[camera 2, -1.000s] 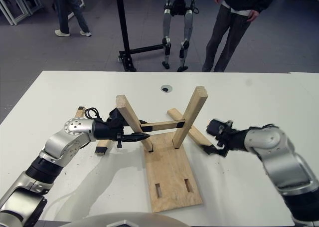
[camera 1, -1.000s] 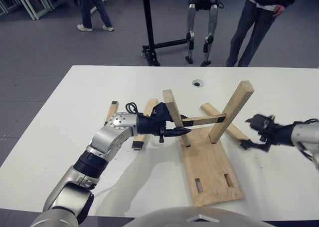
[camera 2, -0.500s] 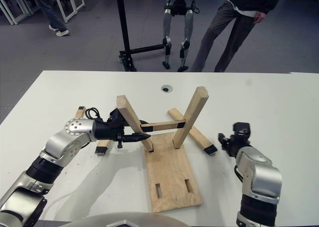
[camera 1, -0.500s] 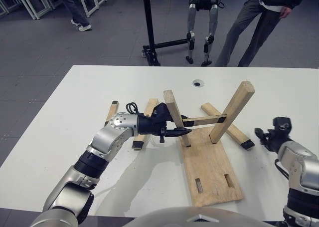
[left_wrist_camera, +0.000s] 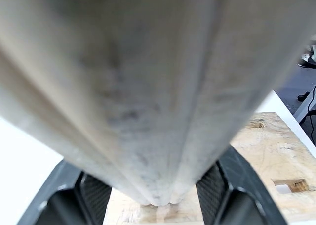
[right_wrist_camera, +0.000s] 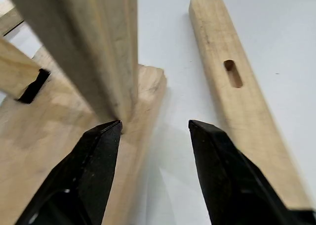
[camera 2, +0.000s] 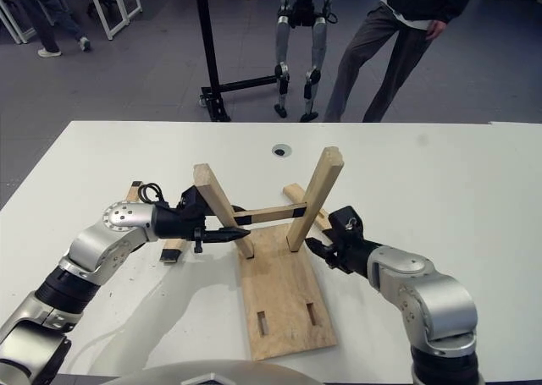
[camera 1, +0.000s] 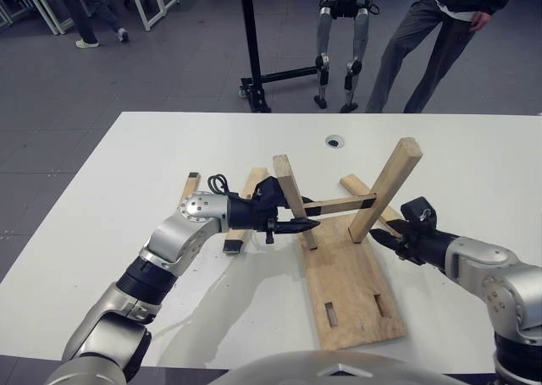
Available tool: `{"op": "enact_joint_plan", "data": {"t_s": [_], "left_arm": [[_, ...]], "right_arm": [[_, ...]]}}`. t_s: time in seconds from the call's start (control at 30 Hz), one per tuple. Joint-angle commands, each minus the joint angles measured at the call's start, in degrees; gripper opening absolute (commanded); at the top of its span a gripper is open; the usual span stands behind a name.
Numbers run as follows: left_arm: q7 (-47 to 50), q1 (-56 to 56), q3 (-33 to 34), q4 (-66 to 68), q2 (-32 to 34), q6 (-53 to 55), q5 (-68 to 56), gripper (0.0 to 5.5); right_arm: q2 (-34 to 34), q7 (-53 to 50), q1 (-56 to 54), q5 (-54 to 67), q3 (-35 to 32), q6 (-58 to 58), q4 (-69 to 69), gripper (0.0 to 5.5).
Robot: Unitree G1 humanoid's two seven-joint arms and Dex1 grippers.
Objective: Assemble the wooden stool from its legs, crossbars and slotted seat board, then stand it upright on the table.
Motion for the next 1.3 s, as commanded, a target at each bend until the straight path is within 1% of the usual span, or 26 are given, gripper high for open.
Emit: {"op": "enact_joint_plan", "data": {"t_s": [0.03, 0.07, 0.13, 0.3, 0.4, 0.43, 0.53, 0.57, 0.63, 0.7, 0.73, 0.77, 0.8, 0.83, 0.9, 1.0, 1.07, 1.17, 1.2, 1.27, 1.3], "left_arm": [[2.96, 5.88, -11.31, 6.53, 4.88, 4.23, 19.31, 2.03], [3.08, 6.15, -11.48, 6.59, 4.93, 3.94, 19.51, 2.03], [3.29, 6.6, -11.64, 6.66, 5.01, 3.51, 19.74, 2.03], [4.29, 6.75, -11.08, 8.45, 4.79, 2.14, 19.85, 2.03], [4.69, 6.92, -10.46, 9.01, 4.51, 1.95, 19.27, 2.03], [4.74, 6.91, -10.31, 9.1, 4.49, 1.89, 19.18, 2.03], [4.97, 6.59, -9.91, 9.64, 4.25, 1.76, 18.94, 2.03], [5.0, 6.44, -9.9, 9.82, 4.12, 1.67, 18.93, 2.03], [4.56, 6.47, -10.02, 9.54, 4.22, 1.59, 18.74, 2.03], [3.59, 6.9, -10.2, 9.14, 4.62, 1.31, 18.35, 2.03], [3.07, 6.87, -10.43, 9.18, 4.7, 1.17, 18.32, 2.03], [2.73, 6.74, -10.65, 9.22, 4.71, 1.11, 18.34, 2.03], [2.36, 6.36, -10.87, 9.29, 4.65, 1.15, 18.37, 2.03], [2.03, 5.95, -11.05, 9.46, 4.63, 1.09, 18.44, 2.03], [1.42, 5.62, -11.53, 9.69, 4.98, 0.67, 18.87, 2.03], [1.02, 5.29, -11.91, 11.08, 4.81, -0.77, 19.56, 2.03], [1.0, 4.44, -11.84, 12.45, 3.87, -1.24, 19.57, 2.03], [0.67, 4.09, -12.97, 13.17, 3.17, -1.39, 19.9, 2.03], [0.74, 4.34, -13.72, 13.05, 3.11, -1.33, 20.18, 2.03], [0.32, 4.79, -14.99, 12.38, 3.04, -0.58, 19.84, 2.03], [0.15, 4.92, -15.18, 12.16, 3.05, -0.29, 19.43, 2.03]], "right_arm": [[1.15, 5.85, -1.17, 6.64, 6.38, -0.91, -2.72, 2.53], [0.06, 5.36, -1.22, 5.49, 5.09, -1.47, -1.55, 2.53], [-4.28, 6.53, -0.73, 3.92, 1.91, -2.98, 0.78, 2.53], [-19.88, 16.22, 3.83, -0.41, -1.58, -11.59, 6.38, 2.53], [-24.27, 17.81, 4.79, -3.07, -3.39, -16.22, 10.8, 2.53], [-22.31, 13.08, 2.35, -5.46, -5.39, -17.57, 14.66, 2.53], [-11.02, -9.11, -7.75, -12.71, -14.52, -19.25, 26.27, 2.53], [-8.75, -13.29, -8.42, -14.11, -15.68, -19.62, 27.74, 2.53], [-4.44, -18.53, -8.88, -15.81, -15.05, -20.87, 29.26, 2.53], [0.87, -18.47, -11.11, -14.68, -8.6, -20.45, 27.9, 2.53], [4.83, -16.4, -12.33, -11.75, -3.79, -19.0, 24.67, 2.53], [7.95, -13.98, -12.94, -8.48, 0.51, -17.41, 20.76, 2.53], [10.65, -10.12, -12.76, -2.59, 4.91, -14.86, 14.47, 2.53], [11.17, -6.15, -12.33, 2.8, 8.4, -12.26, 8.36, 2.53], [8.64, -1.56, -11.55, 7.19, 10.98, -9.09, 3.04, 2.53], [3.65, -0.69, -10.6, 3.42, 9.66, -8.69, 5.69, 2.53], [-0.97, 0.88, -9.27, 1.22, 7.32, -9.39, 7.78, 2.53], [-13.08, 7.07, -4.92, -3.13, 2.64, -14.64, 13.77, 2.53], [-17.32, 10.63, -3.52, -3.63, 1.24, -16.34, 15.27, 2.53], [-25.94, 21.12, 0.52, -2.28, -1.14, -19.76, 15.13, 2.53], [-29.09, 25.13, 2.15, -2.0, -1.7, -21.36, 14.86, 2.53]]}}
